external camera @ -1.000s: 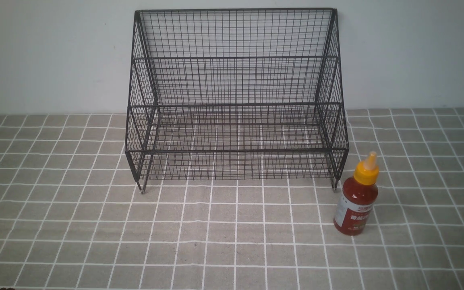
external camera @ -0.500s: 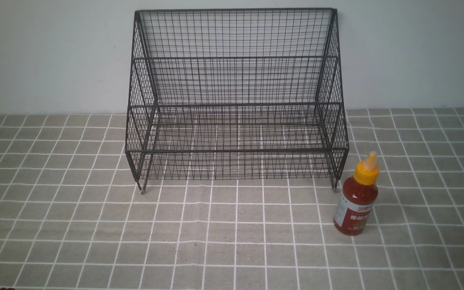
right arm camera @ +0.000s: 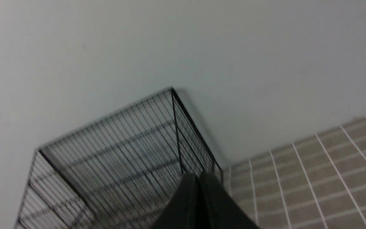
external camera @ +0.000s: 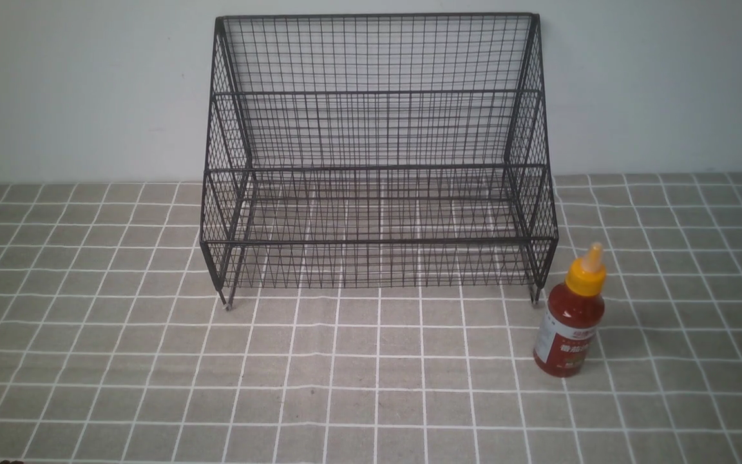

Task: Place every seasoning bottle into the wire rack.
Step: Use the right arm to grab the condiment bottle closest to it

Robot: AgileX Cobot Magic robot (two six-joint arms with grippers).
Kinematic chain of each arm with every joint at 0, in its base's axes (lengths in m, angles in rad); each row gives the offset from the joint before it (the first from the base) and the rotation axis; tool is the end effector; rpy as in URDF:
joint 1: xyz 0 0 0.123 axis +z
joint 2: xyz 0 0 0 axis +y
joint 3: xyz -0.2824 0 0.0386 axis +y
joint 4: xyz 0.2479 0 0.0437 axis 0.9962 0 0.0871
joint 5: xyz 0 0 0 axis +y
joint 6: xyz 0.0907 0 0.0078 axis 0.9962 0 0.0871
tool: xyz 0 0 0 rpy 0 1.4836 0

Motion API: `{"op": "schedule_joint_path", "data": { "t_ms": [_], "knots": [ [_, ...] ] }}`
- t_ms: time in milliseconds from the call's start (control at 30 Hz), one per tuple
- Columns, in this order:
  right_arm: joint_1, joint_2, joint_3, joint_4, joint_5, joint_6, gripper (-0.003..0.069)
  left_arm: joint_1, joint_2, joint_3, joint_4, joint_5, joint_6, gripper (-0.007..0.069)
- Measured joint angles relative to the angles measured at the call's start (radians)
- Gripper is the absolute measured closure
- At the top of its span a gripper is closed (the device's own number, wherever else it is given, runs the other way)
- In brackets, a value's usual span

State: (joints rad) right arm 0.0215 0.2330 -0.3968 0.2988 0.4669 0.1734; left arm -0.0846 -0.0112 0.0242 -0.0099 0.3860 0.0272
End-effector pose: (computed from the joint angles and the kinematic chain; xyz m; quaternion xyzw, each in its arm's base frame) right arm 0.0598 0.0134 0.2914 0.1199 0.7636 0.1952 0.6037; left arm 0.0520 -0.0048 0.1709 0.0426 0.8072 -0.0211 0.5884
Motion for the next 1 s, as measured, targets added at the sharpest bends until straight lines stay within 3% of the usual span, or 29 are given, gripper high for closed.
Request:
{"op": "schedule_joint_path", "data": {
  "t_ms": [133,167,200,267,300,367,667,767,967,1000],
  "knots": [
    [0.000,0.271,-0.211,-0.004,0.280,-0.220,0.0671,0.000,0.000,0.000,0.000,0.000,0.000,0.0631],
    [0.000,0.283,-0.220,-0.001,0.290,-0.220,0.0671,0.000,0.000,0.000,0.000,0.000,0.000,0.0631],
    [0.000,0.376,-0.280,0.032,0.346,-0.345,0.0671,0.000,0.000,0.000,0.000,0.000,0.000,0.0631],
    [0.000,0.429,-0.310,0.067,0.368,-0.422,0.0671,0.000,0.000,0.000,0.000,0.000,0.000,0.0631],
    [0.000,0.519,-0.358,0.146,0.392,-0.547,0.0669,0.000,0.000,0.000,0.000,0.000,0.000,0.0631],
    [0.000,0.603,-0.399,0.198,0.417,-0.601,0.0669,0.000,0.000,0.000,0.000,0.000,0.000,0.0631],
    [0.017,0.881,-0.562,0.188,0.545,-0.581,0.0664,0.000,0.000,0.000,0.000,0.000,0.000,0.0631],
    [0.088,0.934,-0.608,0.128,0.536,-0.554,0.0650,0.000,0.000,0.000,0.000,0.000,0.000,0.0631],
    [0.209,1.019,-0.663,-0.035,0.498,-0.354,0.0585,0.000,0.000,0.000,0.000,0.000,0.000,0.0631],
    [0.234,1.050,-0.680,-0.087,0.498,-0.304,0.0545,0.000,0.000,0.000,0.000,0.000,0.000,0.0631]
  ]
}}
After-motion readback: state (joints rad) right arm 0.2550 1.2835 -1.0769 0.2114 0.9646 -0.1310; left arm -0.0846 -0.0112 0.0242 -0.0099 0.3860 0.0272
